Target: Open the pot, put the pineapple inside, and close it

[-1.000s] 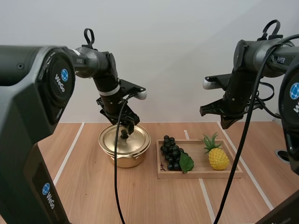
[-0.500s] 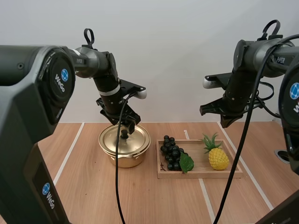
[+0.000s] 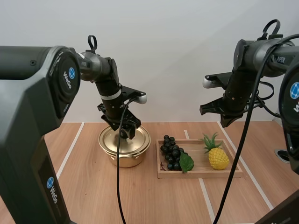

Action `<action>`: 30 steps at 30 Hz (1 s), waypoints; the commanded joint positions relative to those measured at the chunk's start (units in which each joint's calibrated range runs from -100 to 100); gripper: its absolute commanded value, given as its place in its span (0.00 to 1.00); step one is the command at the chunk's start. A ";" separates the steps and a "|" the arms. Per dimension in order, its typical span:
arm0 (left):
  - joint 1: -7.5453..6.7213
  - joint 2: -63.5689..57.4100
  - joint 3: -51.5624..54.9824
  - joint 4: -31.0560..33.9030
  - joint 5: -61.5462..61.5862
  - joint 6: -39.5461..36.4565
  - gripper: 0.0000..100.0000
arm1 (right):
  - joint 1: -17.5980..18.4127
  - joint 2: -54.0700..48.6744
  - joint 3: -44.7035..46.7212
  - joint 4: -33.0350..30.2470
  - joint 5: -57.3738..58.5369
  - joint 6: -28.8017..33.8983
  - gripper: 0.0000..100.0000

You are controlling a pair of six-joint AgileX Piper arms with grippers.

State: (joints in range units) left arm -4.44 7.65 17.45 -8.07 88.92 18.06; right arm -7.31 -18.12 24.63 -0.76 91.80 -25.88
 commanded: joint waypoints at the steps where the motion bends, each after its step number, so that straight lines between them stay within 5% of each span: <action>1: -0.31 0.66 0.12 -1.08 -0.25 -0.41 1.00 | -0.18 -0.24 0.12 0.13 -0.64 -0.65 0.00; 15: -0.31 2.11 0.12 -1.08 -1.88 -0.41 0.97 | -0.18 -0.24 0.12 0.36 -1.16 -0.93 0.00; 23: -0.31 2.11 0.12 -1.17 -1.69 -0.41 0.03 | -0.18 -0.24 0.12 1.22 -1.16 -0.93 0.00; 30: -0.31 1.70 0.12 -1.75 -1.99 -0.41 0.00 | -0.18 -0.24 0.12 1.22 -1.16 -0.93 0.00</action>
State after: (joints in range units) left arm -4.72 9.56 17.45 -9.35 88.32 18.01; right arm -7.31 -18.12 24.63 0.31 91.24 -26.19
